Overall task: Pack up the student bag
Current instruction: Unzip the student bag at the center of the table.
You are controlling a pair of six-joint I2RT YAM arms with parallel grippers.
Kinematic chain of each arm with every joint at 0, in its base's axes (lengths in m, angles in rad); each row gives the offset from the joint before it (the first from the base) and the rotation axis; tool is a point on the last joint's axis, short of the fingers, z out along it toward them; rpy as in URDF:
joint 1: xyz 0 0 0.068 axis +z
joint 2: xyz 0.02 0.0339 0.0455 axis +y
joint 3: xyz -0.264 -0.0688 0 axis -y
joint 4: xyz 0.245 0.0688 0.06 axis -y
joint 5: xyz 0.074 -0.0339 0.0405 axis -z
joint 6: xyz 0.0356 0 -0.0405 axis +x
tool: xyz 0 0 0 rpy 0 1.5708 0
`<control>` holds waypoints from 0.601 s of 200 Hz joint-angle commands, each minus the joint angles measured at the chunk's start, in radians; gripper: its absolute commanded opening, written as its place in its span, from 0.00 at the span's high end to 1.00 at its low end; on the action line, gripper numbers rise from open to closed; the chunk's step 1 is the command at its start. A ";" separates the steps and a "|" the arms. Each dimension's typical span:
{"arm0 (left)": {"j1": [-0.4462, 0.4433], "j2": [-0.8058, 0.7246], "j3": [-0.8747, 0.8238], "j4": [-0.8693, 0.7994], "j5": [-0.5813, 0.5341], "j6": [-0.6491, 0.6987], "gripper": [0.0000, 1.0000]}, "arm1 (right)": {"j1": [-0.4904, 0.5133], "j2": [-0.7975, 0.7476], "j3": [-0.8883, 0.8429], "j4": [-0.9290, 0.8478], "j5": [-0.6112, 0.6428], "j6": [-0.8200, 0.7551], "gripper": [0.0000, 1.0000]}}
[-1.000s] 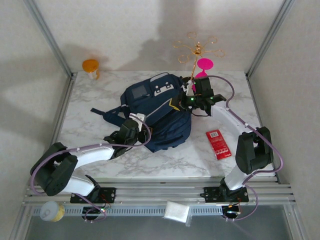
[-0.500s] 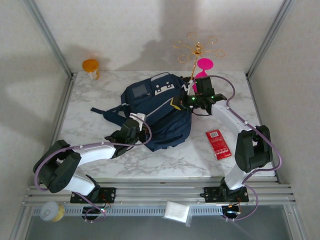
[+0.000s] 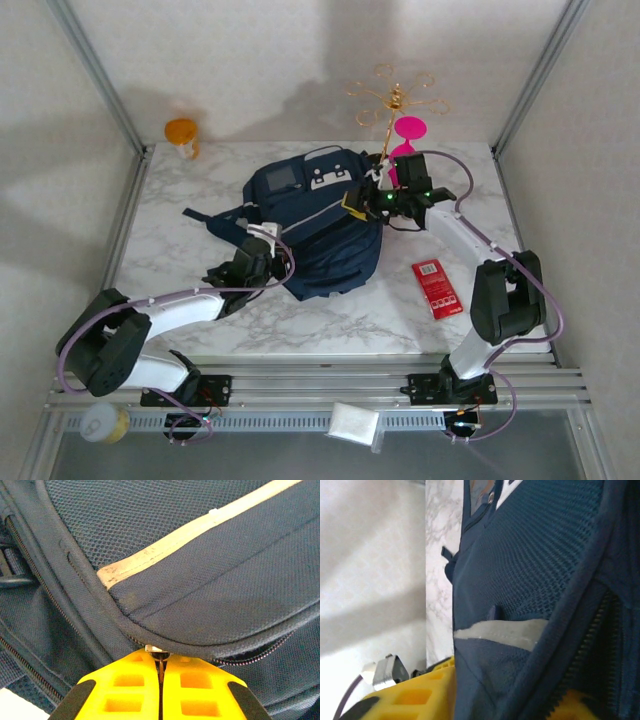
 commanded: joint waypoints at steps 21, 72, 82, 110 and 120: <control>-0.068 0.023 0.045 -0.078 -0.074 -0.167 1.00 | -0.043 -0.184 -0.119 -0.151 0.160 -0.122 0.34; -0.144 0.061 0.128 -0.137 -0.027 -0.206 0.82 | -0.250 -0.384 -0.347 -0.252 0.287 -0.131 0.18; -0.144 0.036 0.143 -0.199 -0.034 -0.187 0.76 | -0.310 -0.402 -0.387 -0.243 0.325 -0.140 0.14; -0.143 -0.070 0.120 -0.298 -0.038 -0.146 0.59 | -0.438 -0.378 -0.453 -0.215 0.443 -0.142 0.05; -0.143 -0.090 0.125 -0.338 -0.040 -0.155 0.57 | -0.472 -0.367 -0.479 -0.178 0.472 -0.131 0.02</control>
